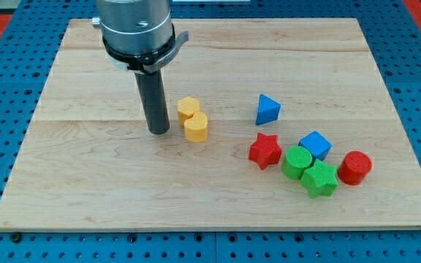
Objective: Move the yellow heart along with yellow hexagon towards top center
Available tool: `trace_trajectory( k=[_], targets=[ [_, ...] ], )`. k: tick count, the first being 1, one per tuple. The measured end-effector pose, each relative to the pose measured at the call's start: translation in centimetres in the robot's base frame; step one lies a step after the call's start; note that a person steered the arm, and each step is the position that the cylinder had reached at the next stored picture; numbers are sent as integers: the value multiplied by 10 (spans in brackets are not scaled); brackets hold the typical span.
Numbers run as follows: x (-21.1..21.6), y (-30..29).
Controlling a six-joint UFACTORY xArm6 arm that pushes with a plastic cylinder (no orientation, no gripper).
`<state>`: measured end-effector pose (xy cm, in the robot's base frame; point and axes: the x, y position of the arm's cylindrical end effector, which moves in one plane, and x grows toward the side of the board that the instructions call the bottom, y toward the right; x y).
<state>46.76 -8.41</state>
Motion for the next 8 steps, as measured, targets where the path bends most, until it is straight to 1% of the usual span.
trace_trajectory(
  k=[1,2,3,4,5,6,7,8],
  targets=[
    [30,26],
    [37,87],
    [18,118],
    [-10,94],
    [4,97],
    [36,79],
    [10,17],
    [-22,-9]
  ],
)
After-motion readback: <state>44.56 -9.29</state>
